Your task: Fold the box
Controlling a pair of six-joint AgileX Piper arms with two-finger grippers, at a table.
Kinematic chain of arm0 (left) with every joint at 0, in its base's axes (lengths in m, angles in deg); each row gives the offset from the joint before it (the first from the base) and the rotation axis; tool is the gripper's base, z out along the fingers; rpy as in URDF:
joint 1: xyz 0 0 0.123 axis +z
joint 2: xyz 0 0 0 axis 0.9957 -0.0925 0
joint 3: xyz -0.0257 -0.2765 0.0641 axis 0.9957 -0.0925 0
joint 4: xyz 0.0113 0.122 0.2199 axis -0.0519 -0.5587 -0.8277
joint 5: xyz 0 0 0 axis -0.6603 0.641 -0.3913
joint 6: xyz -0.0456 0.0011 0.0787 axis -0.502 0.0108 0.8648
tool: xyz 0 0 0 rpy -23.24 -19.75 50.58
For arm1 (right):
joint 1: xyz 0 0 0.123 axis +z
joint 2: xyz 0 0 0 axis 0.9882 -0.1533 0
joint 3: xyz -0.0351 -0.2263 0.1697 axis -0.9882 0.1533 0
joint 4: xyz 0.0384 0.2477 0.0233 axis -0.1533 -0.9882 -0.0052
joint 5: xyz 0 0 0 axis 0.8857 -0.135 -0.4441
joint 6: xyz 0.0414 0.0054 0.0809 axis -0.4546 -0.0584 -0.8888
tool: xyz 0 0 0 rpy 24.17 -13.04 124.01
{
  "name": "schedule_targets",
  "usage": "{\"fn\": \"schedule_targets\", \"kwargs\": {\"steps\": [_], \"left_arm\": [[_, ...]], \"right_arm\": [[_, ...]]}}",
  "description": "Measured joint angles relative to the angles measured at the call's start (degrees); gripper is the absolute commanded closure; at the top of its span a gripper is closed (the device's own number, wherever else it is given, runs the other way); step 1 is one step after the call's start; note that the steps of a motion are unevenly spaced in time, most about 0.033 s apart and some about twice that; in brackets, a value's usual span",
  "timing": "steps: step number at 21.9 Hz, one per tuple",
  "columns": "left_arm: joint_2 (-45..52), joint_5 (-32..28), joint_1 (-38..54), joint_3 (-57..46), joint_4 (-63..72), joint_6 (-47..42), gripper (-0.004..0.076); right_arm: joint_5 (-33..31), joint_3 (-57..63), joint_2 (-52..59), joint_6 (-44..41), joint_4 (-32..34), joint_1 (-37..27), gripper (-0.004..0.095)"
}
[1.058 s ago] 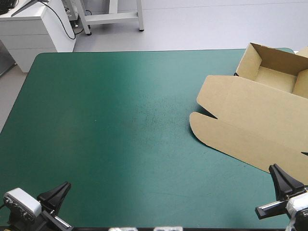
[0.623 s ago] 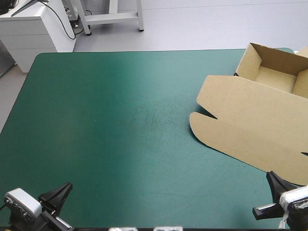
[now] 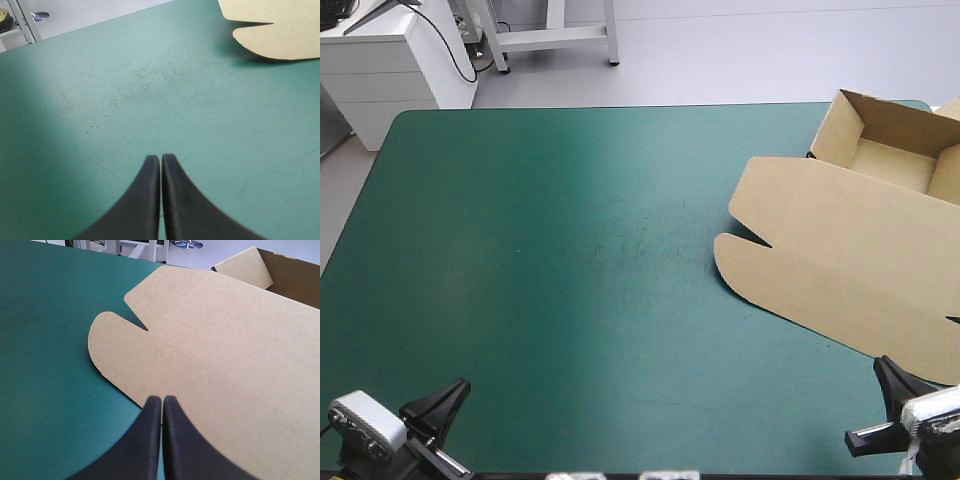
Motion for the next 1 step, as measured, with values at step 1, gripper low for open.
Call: {"fn": "schedule_targets", "kwargs": {"steps": [1], "left_arm": [[0.0, 0.0, 0.0, 0.0, 0.0, 0.0, 0.0731]], "right_arm": [[0.0, 0.0, 0.0, 0.0, 0.0, 0.0, 0.0910]]}}
